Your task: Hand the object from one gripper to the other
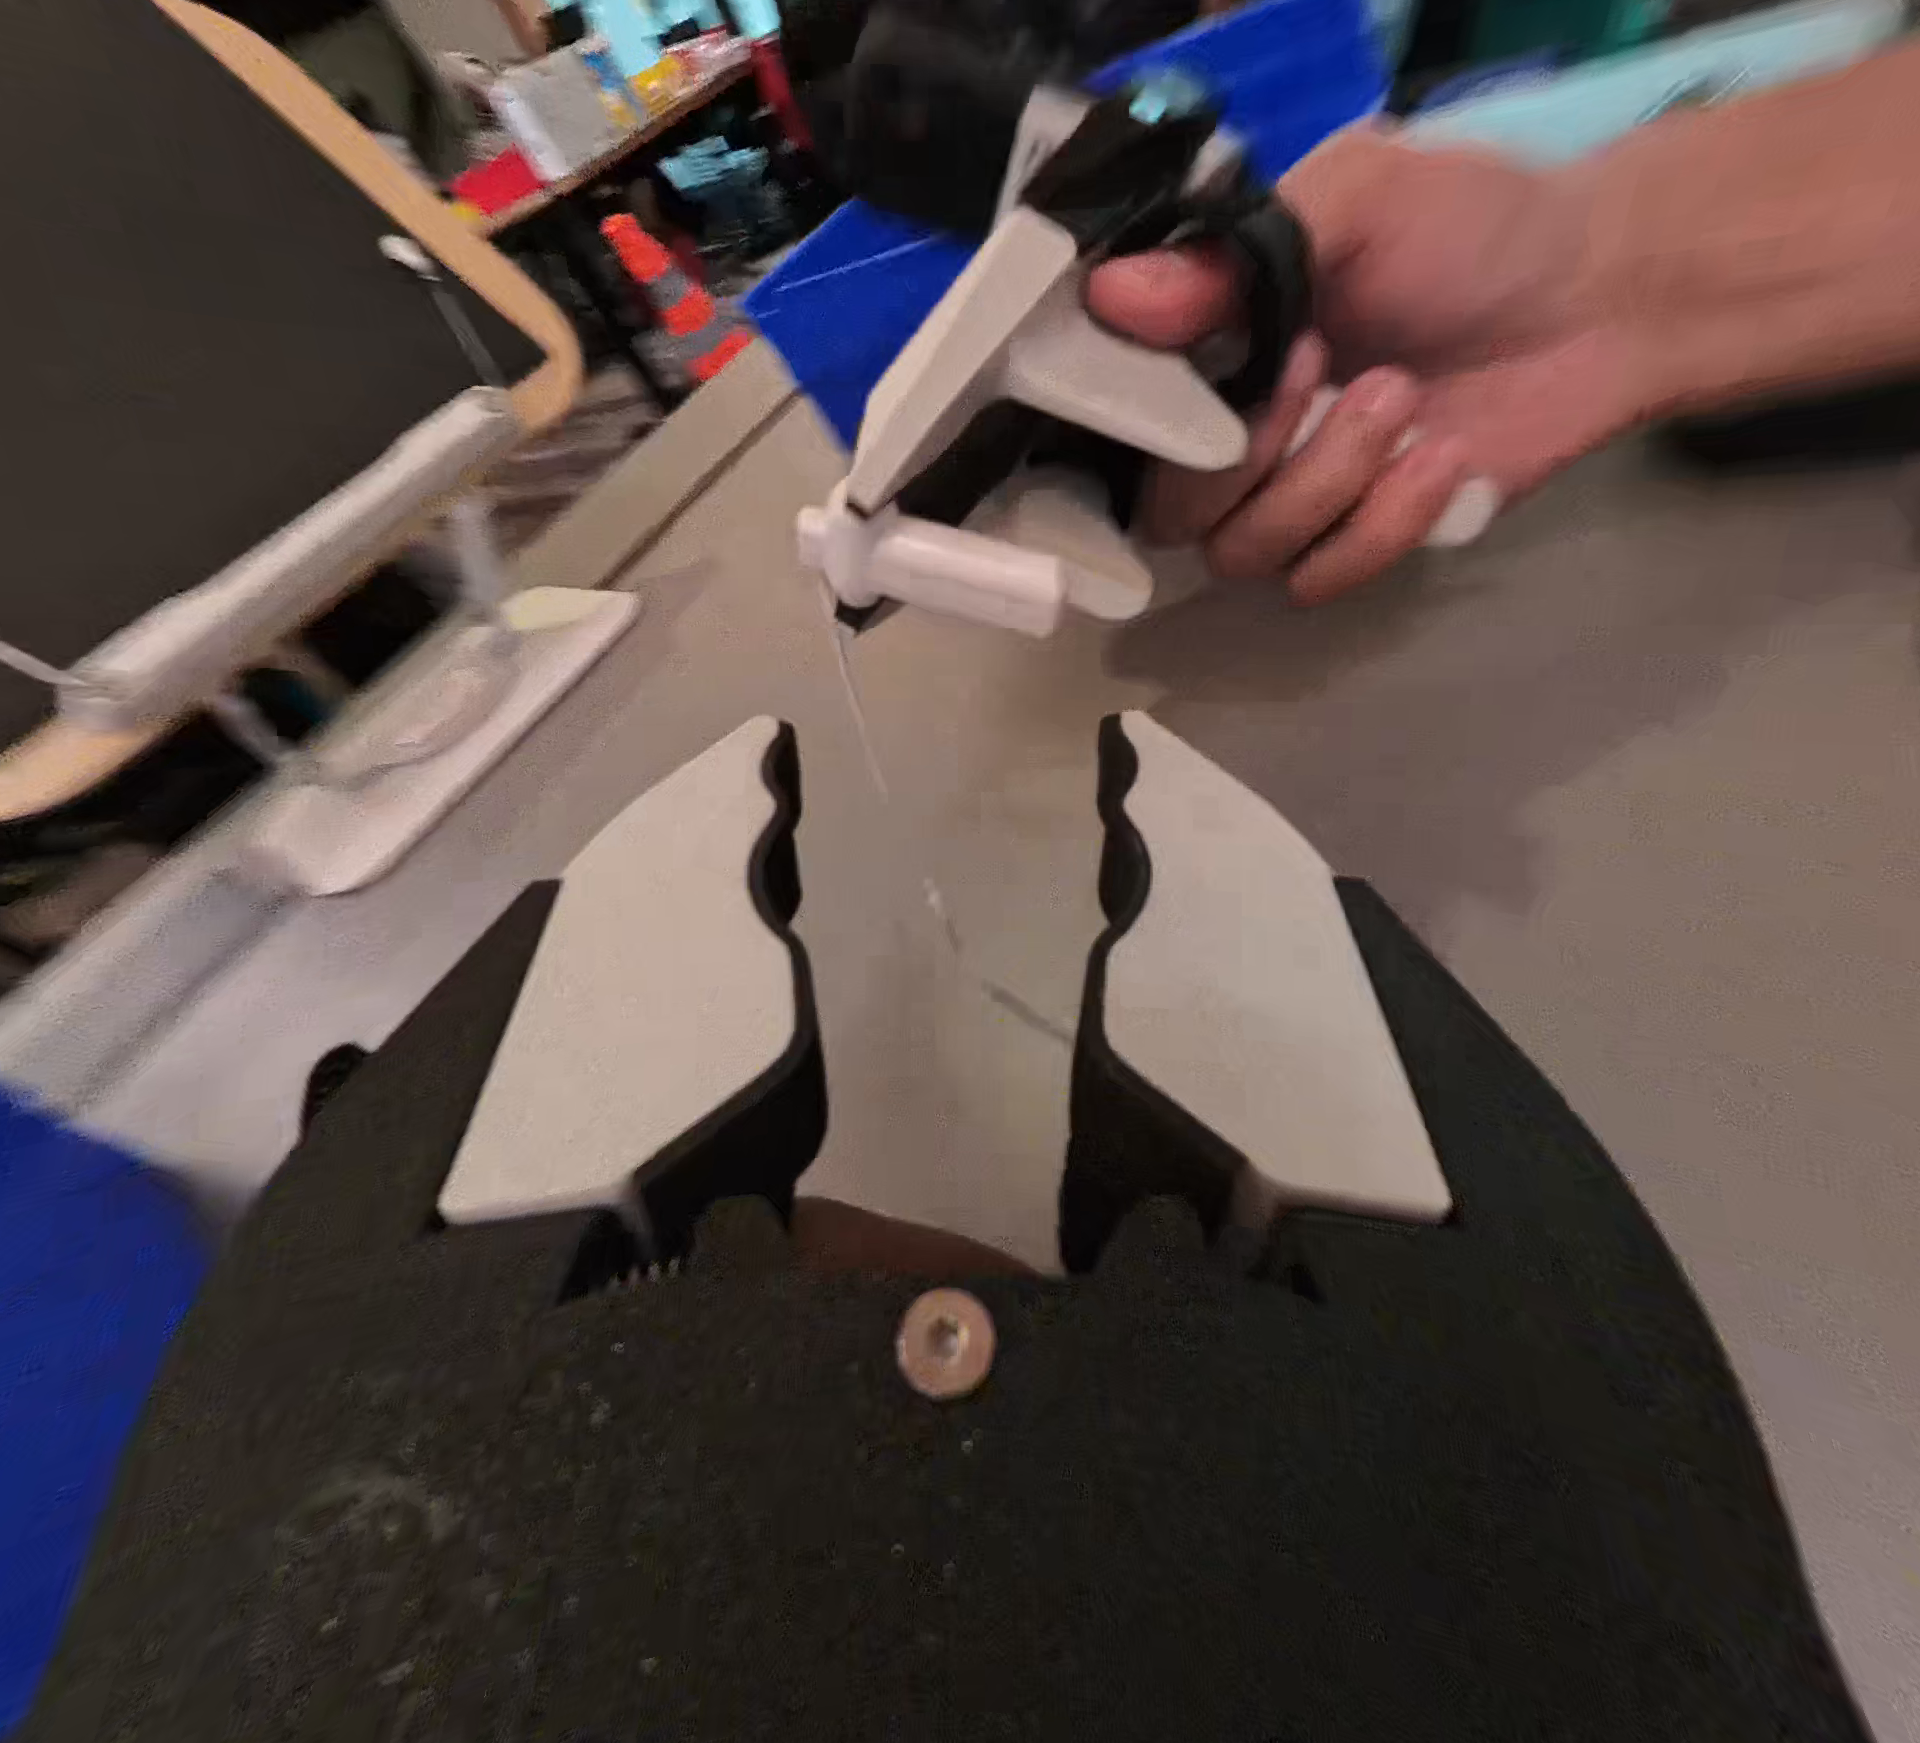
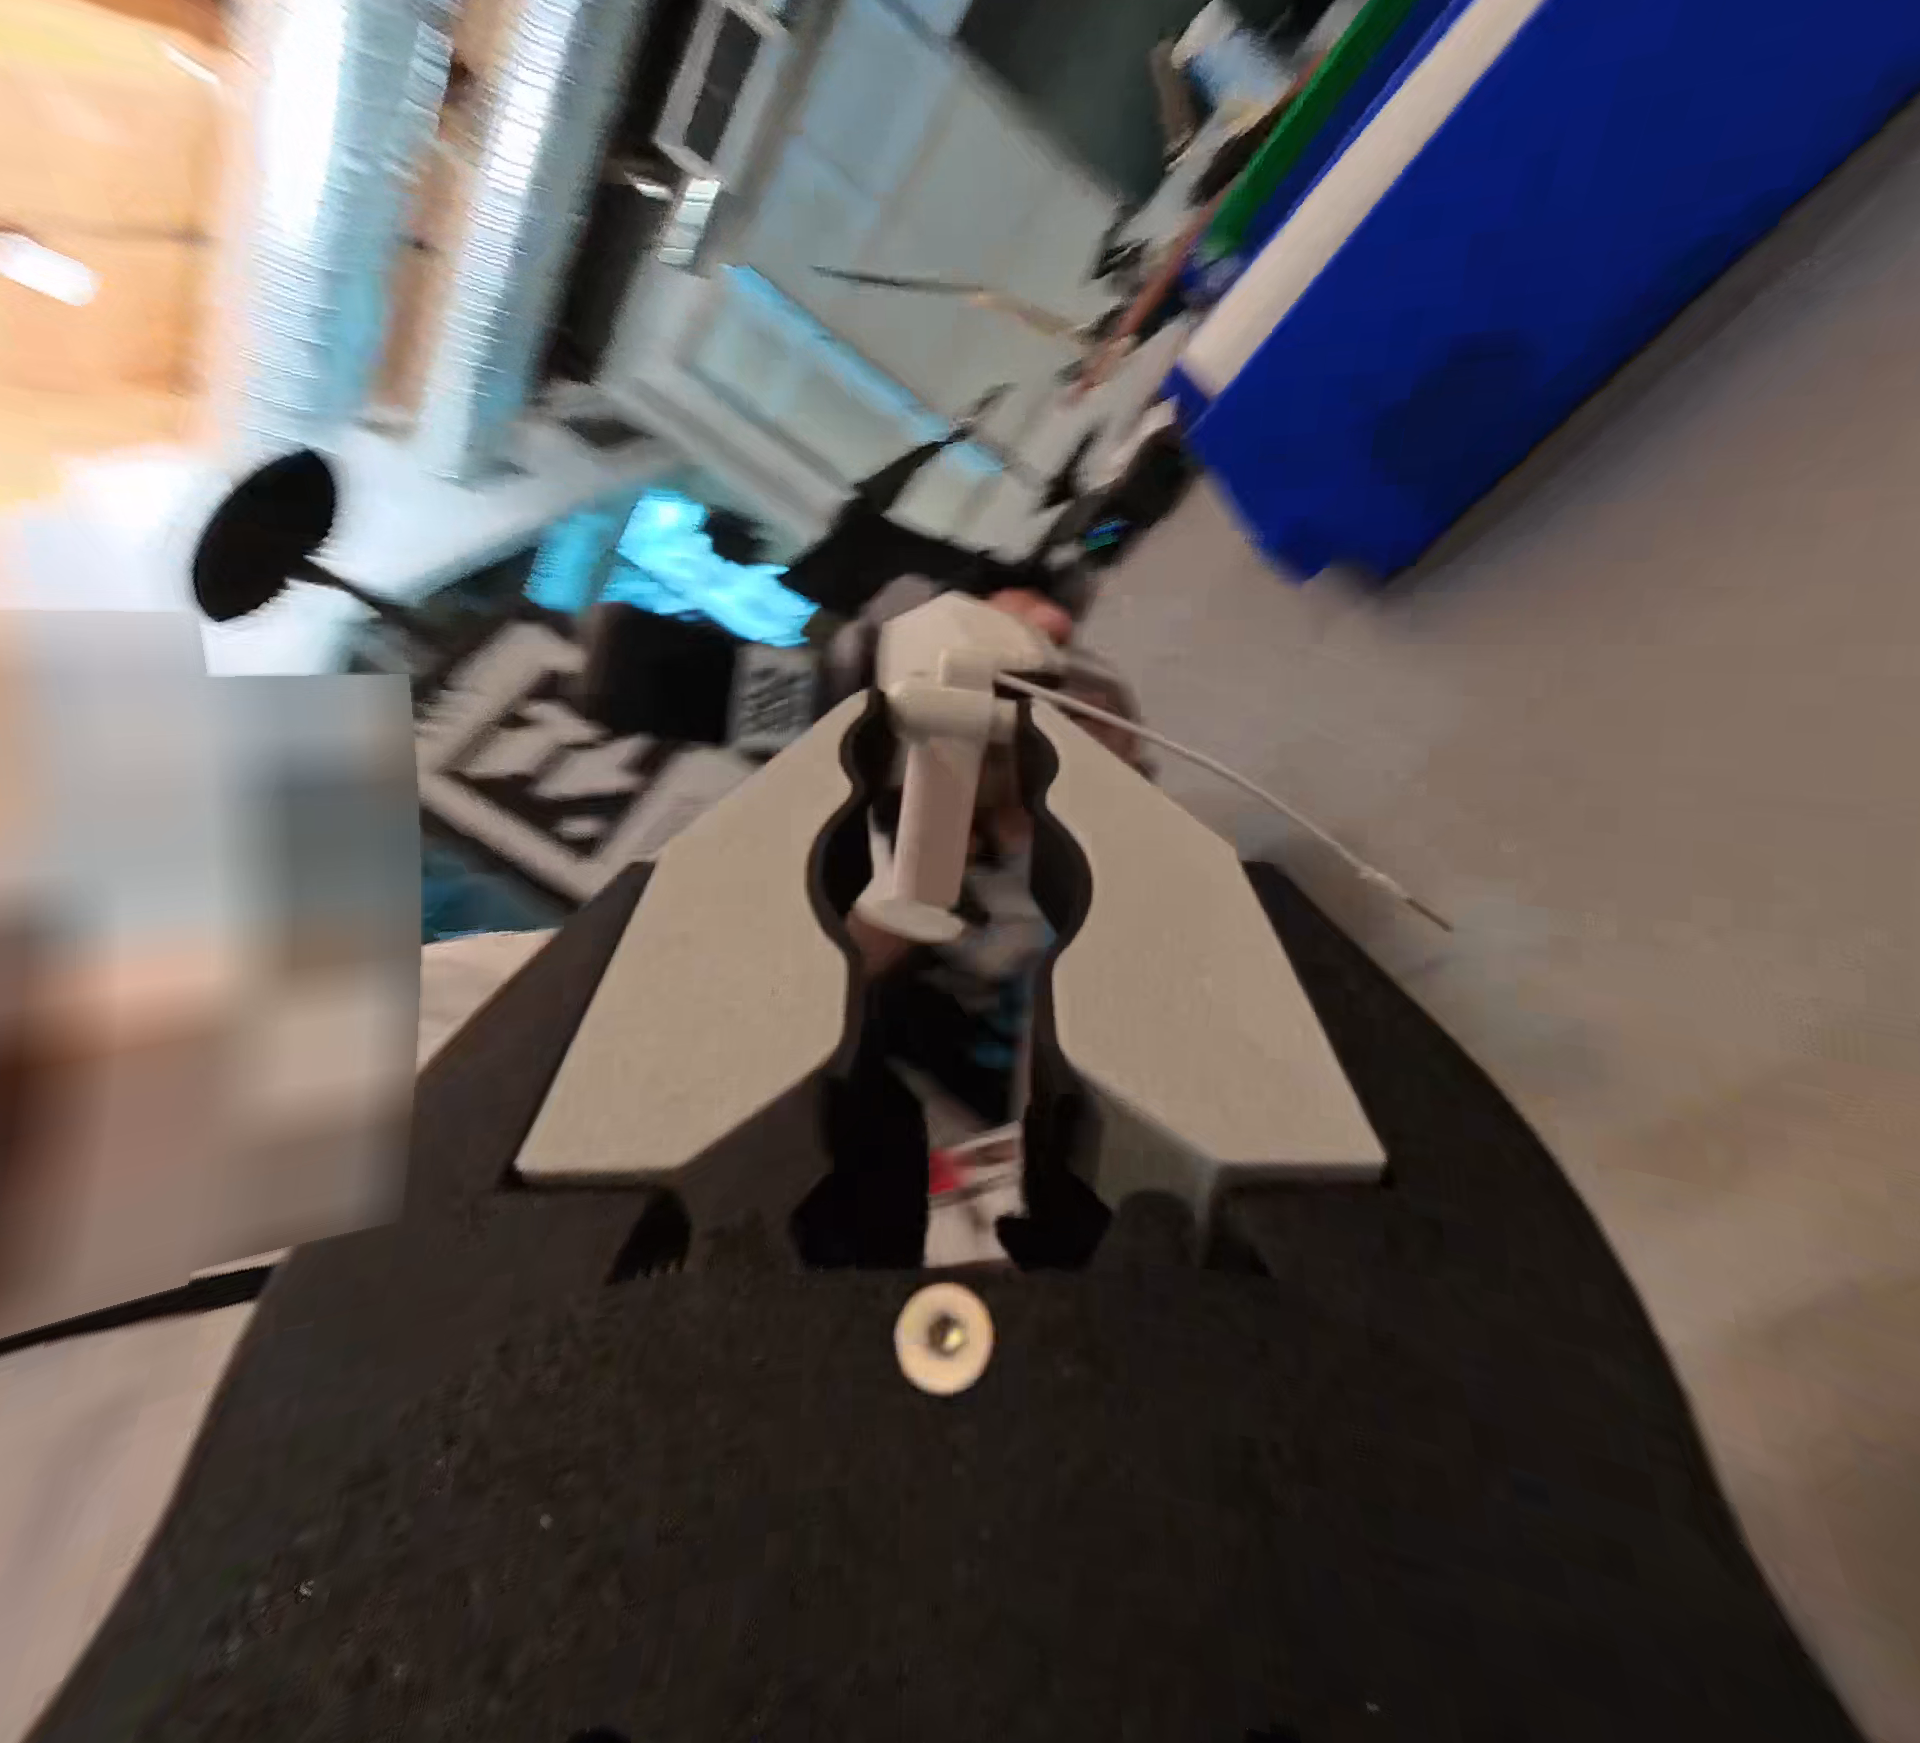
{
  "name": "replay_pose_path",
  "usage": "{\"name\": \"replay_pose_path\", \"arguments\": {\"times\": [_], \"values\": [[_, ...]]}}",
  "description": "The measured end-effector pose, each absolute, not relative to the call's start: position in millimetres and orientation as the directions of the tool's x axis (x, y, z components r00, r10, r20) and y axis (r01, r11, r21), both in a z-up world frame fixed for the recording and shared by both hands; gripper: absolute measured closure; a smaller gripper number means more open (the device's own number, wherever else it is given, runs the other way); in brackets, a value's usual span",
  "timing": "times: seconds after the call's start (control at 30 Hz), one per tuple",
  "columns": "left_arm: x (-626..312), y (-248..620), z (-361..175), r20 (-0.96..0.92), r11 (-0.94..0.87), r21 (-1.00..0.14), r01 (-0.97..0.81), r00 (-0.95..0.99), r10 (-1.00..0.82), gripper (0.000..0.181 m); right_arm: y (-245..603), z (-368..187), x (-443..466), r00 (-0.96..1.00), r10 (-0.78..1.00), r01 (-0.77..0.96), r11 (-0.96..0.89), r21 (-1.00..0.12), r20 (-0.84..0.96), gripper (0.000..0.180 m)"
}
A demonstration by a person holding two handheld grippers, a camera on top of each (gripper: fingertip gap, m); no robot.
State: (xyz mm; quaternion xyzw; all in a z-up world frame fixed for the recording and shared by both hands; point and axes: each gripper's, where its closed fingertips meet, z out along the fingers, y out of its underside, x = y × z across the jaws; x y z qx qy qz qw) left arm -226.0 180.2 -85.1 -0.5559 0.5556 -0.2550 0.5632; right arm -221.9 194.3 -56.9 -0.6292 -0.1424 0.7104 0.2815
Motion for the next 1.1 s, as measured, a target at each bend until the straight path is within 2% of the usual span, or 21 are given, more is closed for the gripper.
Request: {"name": "replay_pose_path", "arguments": {"times": [0.07, 0.1, 0.2, 0.27, 0.33, 0.43, 0.6, 0.73, 0.83, 0.93, 1.0, 1.1], "values": [[-226.6, 166.1, -75.7, -0.166, 0.127, -0.963, -0.237, 0.156, -0.974, 0.129, 174.4, -51.1, -215.8, -0.295, 0.373, -0.067, -0.927, -0.370, -0.880, 0.156], [-227.3, 159.0, -71.0, -0.095, 0.073, -0.977, -0.199, 0.103, -0.990, 0.129, 163.8, -52.8, -214.5, -0.353, 0.293, 0.027, -0.946, -0.323, -0.889, 0.156], [-228.6, 143.0, -62.4, 0.025, -0.023, -0.989, -0.146, -0.016, -1.000, 0.136, 136.5, -63.2, -221.4, -0.363, 0.228, 0.216, -0.923, -0.320, -0.903, 0.156], [-227.4, 132.9, -62.0, 0.056, -0.044, -0.988, -0.150, -0.077, -0.995, 0.140, 120.4, -61.0, -228.3, -0.383, 0.233, 0.291, -0.888, -0.356, -0.894, 0.156], [-225.5, 122.2, -64.7, 0.058, -0.036, -0.985, -0.168, -0.133, -0.989, 0.147, 108.7, -61.8, -235.1, -0.385, 0.245, 0.343, -0.857, -0.384, -0.890, 0.156], [-222.7, 111.3, -69.9, 0.050, -0.014, -0.981, -0.195, -0.180, -0.982, 0.149, 99.3, -66.4, -241.3, -0.379, 0.225, 0.392, -0.840, -0.376, -0.898, 0.156], [-220.8, 103.8, -75.8, 0.033, 0.018, -0.974, -0.227, -0.217, -0.976, 0.168, 101.0, -68.1, -241.4, -0.374, 0.217, 0.386, -0.848, -0.364, -0.902, 0.156], [-221.3, 112.2, -76.1, 0.010, 0.034, -0.971, -0.235, -0.184, -0.983, 0.168, 108.7, -68.1, -242.3, -0.363, 0.261, 0.337, -0.858, -0.388, -0.894, 0.155], [-224.3, 123.0, -67.7, 0.031, -0.001, -0.980, -0.200, -0.145, -0.989, 0.168, 120.0, -65.7, -240.3, -0.351, 0.350, 0.259, -0.855, -0.449, -0.869, 0.152], [-235.0, 146.2, -51.0, 0.116, -0.108, -0.988, -0.107, -0.080, -0.990, 0.168, 140.2, -55.5, -232.4, -0.331, 0.467, 0.106, -0.845, -0.524, -0.820, 0.144], [-245.8, 168.8, -41.6, 0.206, -0.205, -0.978, -0.029, -0.020, -0.978, 0.168, 166.0, -66.1, -230.3, -0.161, 0.599, -0.009, -0.796, -0.606, -0.784, 0.141], [-261.4, 196.5, -25.4, 0.363, -0.358, -0.925, 0.128, 0.021, -0.931, 0.168, 194.4, -81.4, -231.3, 0.148, 0.795, -0.076, -0.584, -0.808, -0.588, 0.140]]}}
